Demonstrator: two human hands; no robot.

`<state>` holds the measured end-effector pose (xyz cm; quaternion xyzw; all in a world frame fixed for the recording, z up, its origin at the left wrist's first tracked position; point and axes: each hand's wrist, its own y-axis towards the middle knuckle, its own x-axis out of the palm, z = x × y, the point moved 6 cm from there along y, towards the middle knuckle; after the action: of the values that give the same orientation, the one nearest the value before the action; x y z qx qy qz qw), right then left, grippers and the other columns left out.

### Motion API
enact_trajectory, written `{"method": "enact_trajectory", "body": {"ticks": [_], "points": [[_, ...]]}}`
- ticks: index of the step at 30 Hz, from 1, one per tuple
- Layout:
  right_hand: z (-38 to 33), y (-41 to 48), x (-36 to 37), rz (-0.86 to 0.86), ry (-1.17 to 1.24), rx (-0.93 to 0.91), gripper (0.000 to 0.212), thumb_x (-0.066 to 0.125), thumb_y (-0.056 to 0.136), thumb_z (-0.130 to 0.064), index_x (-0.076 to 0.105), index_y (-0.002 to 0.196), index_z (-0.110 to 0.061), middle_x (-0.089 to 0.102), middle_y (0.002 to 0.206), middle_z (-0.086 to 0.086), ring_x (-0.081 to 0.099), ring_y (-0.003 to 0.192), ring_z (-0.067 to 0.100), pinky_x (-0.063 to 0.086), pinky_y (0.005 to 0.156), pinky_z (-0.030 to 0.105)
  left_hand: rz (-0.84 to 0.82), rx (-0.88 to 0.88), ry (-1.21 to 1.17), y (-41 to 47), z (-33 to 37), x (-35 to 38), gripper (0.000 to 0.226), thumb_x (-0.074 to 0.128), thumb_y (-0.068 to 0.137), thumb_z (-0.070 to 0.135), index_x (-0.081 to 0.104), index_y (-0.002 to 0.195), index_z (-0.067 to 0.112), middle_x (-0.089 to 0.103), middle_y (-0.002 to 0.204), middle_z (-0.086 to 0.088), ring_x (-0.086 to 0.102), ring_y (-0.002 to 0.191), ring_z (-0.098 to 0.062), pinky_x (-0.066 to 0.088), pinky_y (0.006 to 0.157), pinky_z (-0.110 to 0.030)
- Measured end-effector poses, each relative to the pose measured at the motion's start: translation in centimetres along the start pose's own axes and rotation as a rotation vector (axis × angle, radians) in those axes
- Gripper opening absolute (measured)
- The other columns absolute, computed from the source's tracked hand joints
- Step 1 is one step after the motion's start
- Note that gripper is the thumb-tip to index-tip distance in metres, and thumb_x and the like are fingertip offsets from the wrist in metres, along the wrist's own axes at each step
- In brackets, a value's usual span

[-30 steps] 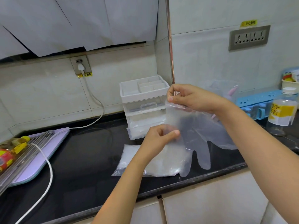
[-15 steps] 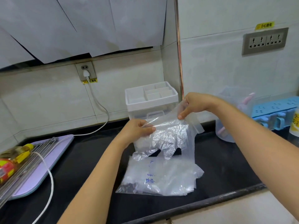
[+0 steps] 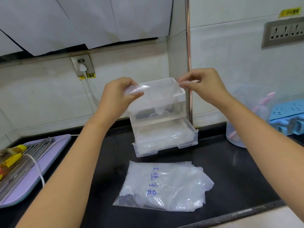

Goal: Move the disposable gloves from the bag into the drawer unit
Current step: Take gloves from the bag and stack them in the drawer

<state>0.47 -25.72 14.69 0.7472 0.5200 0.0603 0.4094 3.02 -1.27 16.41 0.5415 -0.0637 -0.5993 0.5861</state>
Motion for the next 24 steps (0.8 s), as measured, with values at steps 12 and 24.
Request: {"method": "enact_trajectory", "body": {"ticks": [12,24], "points": [[6.8,-3.7,3.2,-0.331,-0.528,0.009,0.023,0.068,0.082,-0.003,0.075,0.080,-0.025,0.052,0.135,-0.008,0.031,0.124,0.015,0.022,0.096,0.017,-0.596,-0.200,0.171,-4.8,-5.6,9.6,0.021,0.073,0.083,0.026,0.070,0.098,0.013,0.065,0.103,0.002,0.060,0.090,-0.011,0.043,0.069,-0.019],[2.5,-4.8,8.8,-0.644,-0.346,0.163,0.047,0.040,0.089,0.004,0.075,0.098,-0.026,0.065,0.122,-0.004,0.058,0.111,0.010,0.044,0.097,0.024,-0.842,-0.246,0.315,-4.9,-7.0,12.8,0.022,0.059,0.089,0.024,0.070,0.103,0.011,0.068,0.107,-0.001,0.061,0.098,-0.019,0.049,0.087,-0.032]]}}
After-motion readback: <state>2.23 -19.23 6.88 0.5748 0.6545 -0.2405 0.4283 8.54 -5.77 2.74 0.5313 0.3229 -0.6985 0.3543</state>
